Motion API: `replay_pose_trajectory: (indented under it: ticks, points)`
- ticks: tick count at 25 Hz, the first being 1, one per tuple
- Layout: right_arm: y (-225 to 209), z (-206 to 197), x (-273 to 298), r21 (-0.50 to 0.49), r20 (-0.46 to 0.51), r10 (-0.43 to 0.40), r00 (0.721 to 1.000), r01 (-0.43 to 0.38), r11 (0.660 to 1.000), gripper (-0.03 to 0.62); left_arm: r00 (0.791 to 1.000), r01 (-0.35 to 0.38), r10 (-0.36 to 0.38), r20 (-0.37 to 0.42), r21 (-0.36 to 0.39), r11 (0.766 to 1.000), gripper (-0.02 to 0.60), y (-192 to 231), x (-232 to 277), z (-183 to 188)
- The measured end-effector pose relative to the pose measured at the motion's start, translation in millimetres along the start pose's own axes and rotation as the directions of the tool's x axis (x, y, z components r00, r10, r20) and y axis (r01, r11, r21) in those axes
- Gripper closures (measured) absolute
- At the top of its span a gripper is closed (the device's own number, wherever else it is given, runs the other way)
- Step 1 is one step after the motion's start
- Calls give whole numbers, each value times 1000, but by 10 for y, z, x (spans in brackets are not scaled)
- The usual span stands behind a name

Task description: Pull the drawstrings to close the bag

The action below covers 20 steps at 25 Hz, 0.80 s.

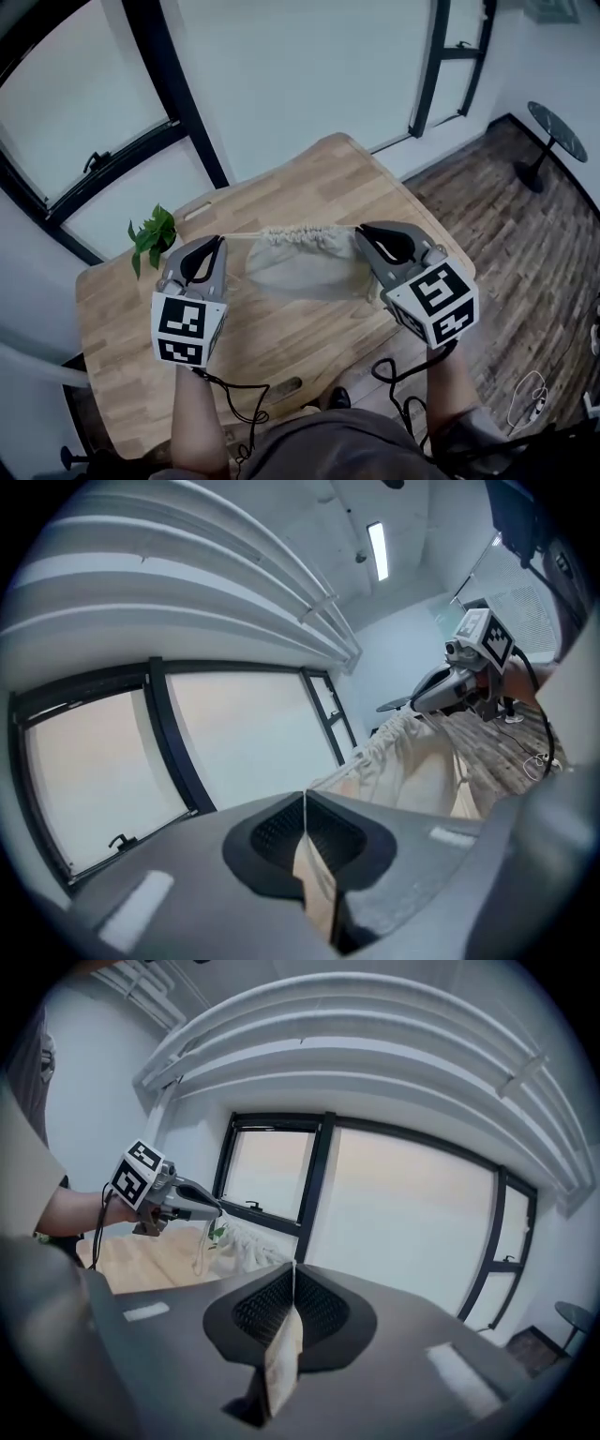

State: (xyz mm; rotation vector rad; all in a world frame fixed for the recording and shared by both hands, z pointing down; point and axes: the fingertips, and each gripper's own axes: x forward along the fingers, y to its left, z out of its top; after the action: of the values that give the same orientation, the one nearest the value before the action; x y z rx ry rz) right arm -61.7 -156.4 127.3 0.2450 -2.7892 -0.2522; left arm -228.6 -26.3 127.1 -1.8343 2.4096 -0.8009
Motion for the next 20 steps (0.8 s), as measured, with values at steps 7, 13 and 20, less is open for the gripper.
replay_pose_trajectory:
  ticks: [7, 13, 20]
  points:
    - [12, 256, -117, -28, 66, -23, 998, 25, 999, 559, 997, -54, 54, 54, 4, 999, 574, 83, -167, 223]
    - [5, 265, -123, -20, 82, -30, 996, 31, 999, 559, 996, -66, 66, 59, -4, 998, 574, 95, -178, 233]
    - [35, 254, -131, -14, 86, -31, 996, 32, 999, 559, 997, -59, 59, 56, -6, 998, 574, 69, -177, 201]
